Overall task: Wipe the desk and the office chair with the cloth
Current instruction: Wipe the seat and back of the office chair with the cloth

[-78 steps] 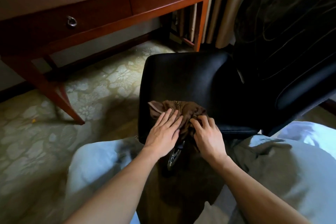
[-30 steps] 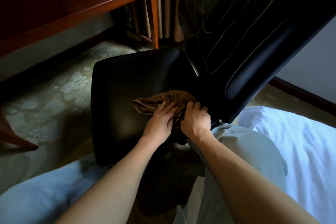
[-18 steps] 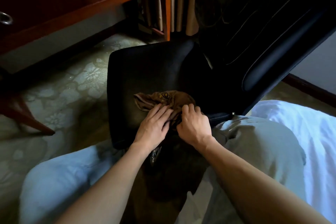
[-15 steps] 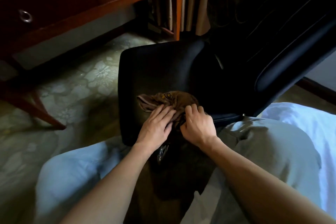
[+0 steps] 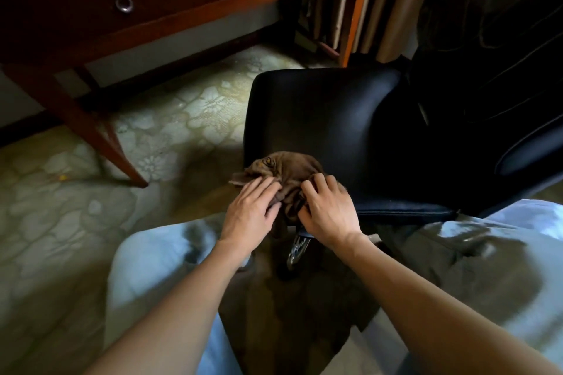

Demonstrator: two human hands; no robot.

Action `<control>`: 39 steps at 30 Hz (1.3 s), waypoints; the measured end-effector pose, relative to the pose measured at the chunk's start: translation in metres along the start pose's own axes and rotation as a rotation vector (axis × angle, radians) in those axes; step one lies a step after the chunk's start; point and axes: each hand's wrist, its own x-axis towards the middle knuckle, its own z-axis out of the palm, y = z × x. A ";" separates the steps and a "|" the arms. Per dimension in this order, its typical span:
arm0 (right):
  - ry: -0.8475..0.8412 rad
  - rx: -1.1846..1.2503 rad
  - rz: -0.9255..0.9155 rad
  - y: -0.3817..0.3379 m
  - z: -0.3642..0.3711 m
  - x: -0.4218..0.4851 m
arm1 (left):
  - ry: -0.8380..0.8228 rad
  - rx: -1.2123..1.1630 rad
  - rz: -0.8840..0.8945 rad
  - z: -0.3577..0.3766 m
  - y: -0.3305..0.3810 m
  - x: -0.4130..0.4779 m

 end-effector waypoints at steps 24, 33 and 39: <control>-0.174 0.165 -0.100 -0.039 -0.002 -0.021 | -0.408 0.057 -0.258 -0.049 0.010 -0.042; -0.210 0.262 -0.019 -0.036 -0.013 -0.042 | -0.350 0.003 -0.252 -0.054 0.027 -0.054; 0.092 0.315 0.077 -0.013 -0.043 -0.036 | -0.065 -0.002 -0.105 -0.068 0.042 -0.019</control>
